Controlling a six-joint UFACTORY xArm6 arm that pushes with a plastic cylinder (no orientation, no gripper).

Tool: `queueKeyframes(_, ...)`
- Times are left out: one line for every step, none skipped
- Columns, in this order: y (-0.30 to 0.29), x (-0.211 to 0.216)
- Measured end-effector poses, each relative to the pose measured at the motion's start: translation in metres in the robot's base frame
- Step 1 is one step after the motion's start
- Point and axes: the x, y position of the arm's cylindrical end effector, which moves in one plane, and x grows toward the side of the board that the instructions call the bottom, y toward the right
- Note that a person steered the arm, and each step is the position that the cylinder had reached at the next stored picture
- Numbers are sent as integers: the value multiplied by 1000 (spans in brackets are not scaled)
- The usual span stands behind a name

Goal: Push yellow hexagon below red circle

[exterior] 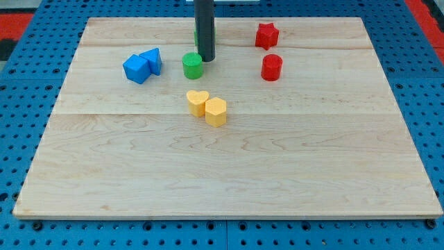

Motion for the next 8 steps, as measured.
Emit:
queueKeyframes(14, 0)
queueKeyframes(55, 8)
queueKeyframes(47, 46)
queueKeyframes(51, 94)
queueKeyframes(93, 150)
queueKeyframes(62, 178)
queueKeyframes(-3, 175)
queueKeyframes(-25, 150)
